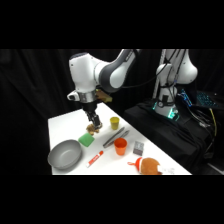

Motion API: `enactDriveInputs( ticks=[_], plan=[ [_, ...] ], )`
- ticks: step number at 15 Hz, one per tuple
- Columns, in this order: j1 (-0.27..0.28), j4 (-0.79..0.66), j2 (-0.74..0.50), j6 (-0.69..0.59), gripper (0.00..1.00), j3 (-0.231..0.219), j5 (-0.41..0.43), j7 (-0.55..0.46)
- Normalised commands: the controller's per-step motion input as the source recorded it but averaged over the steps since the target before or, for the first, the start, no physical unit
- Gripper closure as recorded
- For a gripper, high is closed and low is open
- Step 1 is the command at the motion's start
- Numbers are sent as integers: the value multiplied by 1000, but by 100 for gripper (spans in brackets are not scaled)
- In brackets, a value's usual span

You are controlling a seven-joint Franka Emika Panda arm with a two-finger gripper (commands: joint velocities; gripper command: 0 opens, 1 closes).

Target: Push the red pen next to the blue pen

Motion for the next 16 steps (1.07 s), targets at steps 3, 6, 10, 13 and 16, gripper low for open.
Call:
enactDriveInputs(
  ticks=[3,6,10,13,16],
  plan=[
    [-84,229,243,210,0,65,124,-200],
    [-72,176,220,208,0,91,133,-177],
    [-59,145,208,177,0,104,132,-166],
    [-47,159,208,157,0,91,114,-160],
    [-38,189,203,124,0,59,81,-157]
  ],
)
